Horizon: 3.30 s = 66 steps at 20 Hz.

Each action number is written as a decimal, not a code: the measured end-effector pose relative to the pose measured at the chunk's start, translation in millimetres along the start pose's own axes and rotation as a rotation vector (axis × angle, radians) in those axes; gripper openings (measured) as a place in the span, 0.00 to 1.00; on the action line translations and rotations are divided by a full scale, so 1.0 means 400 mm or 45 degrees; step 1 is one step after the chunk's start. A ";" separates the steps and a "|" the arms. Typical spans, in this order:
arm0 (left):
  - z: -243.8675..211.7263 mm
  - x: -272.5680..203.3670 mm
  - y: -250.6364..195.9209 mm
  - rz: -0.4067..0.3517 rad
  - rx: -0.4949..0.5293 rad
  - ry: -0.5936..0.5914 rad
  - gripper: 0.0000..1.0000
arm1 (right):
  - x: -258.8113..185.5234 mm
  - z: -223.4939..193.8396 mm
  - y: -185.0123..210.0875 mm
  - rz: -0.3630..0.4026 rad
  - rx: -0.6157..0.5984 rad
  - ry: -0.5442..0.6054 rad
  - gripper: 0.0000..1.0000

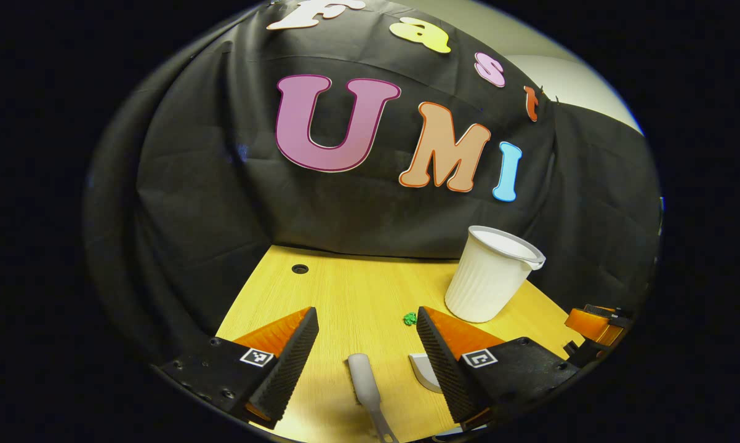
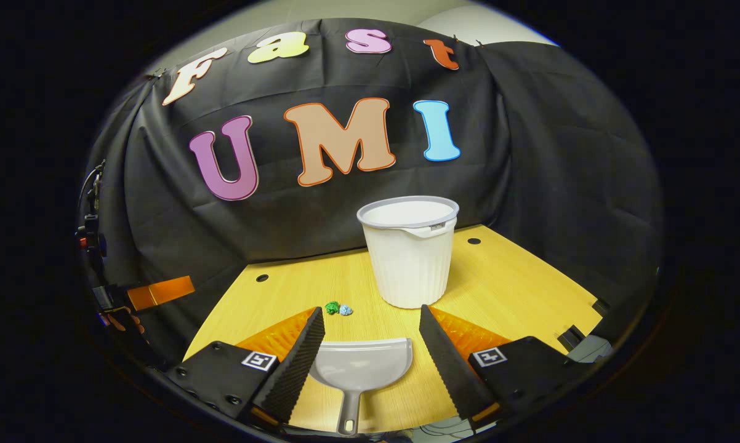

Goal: Pick up the small broom and dustpan from the desktop, sweep the trash into the dustpan with the broom, and then empty the trash into the garbage bin.

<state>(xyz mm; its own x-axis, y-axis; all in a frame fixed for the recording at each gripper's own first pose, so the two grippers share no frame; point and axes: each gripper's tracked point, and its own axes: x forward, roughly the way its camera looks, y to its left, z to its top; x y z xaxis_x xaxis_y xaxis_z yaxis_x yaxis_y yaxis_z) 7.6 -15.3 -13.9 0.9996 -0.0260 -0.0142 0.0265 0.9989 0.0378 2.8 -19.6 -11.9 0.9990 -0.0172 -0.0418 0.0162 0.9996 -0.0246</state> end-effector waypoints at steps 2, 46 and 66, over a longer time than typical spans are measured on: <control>-0.003 -0.005 0.008 0.006 0.014 0.003 0.95 | 0.005 -0.024 0.013 0.015 -0.011 0.033 0.99; -0.248 -0.069 0.031 0.034 -0.035 0.323 0.95 | 0.131 -0.656 0.037 0.089 -0.033 0.952 0.43; -0.659 -0.056 -0.035 0.137 -0.157 1.086 0.83 | 0.141 -0.654 0.001 0.218 -0.077 1.035 0.41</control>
<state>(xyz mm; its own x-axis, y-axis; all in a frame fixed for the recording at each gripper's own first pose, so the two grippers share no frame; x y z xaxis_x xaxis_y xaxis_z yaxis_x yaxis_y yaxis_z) -18.7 -18.5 -277.4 0.6442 0.0571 -0.7627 -0.1184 0.9926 -0.0256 47.9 -26.7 -275.6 0.6453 0.1000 -0.7573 -0.1585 0.9873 -0.0048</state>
